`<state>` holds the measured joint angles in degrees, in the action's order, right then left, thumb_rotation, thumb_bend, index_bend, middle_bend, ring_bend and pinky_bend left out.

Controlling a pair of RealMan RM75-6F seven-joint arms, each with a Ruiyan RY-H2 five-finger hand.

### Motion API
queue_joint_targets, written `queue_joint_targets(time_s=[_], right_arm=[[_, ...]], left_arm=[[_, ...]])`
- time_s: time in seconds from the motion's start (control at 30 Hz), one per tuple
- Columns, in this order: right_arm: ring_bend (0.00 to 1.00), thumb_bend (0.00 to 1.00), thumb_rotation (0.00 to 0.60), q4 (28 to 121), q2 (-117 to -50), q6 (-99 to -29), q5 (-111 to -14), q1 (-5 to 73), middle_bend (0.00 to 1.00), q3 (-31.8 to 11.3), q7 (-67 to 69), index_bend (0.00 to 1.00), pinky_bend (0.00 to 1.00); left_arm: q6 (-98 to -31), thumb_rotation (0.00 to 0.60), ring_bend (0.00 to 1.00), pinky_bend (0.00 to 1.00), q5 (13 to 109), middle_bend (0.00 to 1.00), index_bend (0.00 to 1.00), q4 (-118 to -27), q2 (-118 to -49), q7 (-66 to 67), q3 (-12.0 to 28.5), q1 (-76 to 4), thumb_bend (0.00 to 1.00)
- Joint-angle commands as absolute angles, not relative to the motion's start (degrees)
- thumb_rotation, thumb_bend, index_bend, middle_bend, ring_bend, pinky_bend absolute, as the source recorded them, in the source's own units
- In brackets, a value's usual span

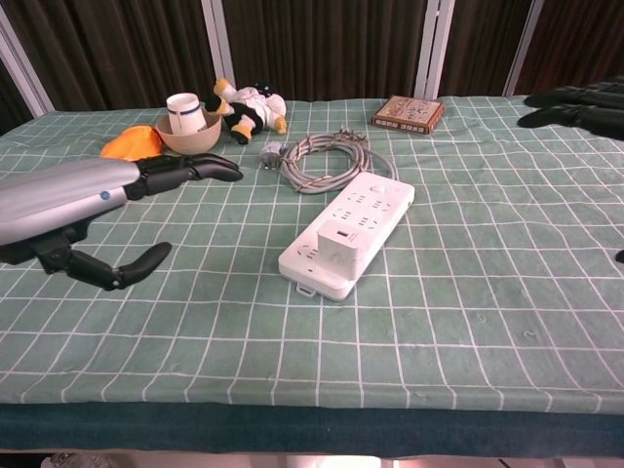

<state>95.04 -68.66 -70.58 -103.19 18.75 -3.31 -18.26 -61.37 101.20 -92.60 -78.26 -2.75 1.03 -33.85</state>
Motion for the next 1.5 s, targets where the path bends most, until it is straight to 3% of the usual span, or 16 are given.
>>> queue_joint_targets(time_s=[0.03, 0.23, 0.57, 1.03, 1.5], right_arm=[[0.0, 0.13, 0.6, 97.36, -69.8, -64.64, -105.16, 23.94, 0.0, -4.0, -19.91, 0.0, 0.02], [0.0, 0.13, 0.6, 99.17, -70.63, -59.67, -105.25, 27.88, 0.0, -4.95, -22.97, 0.0, 0.02], [0.0, 0.13, 0.6, 100.44, -75.18, -50.12, -95.63, 33.28, 0.0, -8.57, -35.33, 0.0, 0.02], [0.0, 0.13, 0.6, 98.22, -77.05, -49.94, -91.88, 35.66, 0.0, -6.88, -37.02, 0.0, 0.02], [0.0, 0.13, 0.6, 96.29, -80.43, -48.93, -87.56, 37.92, 0.0, -6.03, -40.97, 0.0, 0.03]], left_arm=[[-57.99, 0.6, 0.0, 0.0, 99.67, 0.0, 0.0, -92.38, -81.12, 0.16, 2.42, -36.67, 0.64], [-54.24, 0.6, 0.0, 0.0, 96.68, 0.0, 0.0, -89.81, -84.03, 1.97, 4.12, -39.27, 0.66], [-50.53, 0.6, 0.0, 0.0, 93.23, 0.0, 0.0, -79.48, -92.59, 1.95, 5.96, -44.47, 0.67], [-48.12, 0.6, 0.0, 0.0, 90.27, 0.0, 0.0, -69.32, -95.74, -1.41, 4.16, -46.86, 0.67], [-48.99, 0.6, 0.0, 0.0, 90.64, 0.0, 0.0, -65.22, -98.32, -3.49, 2.38, -48.09, 0.67]])
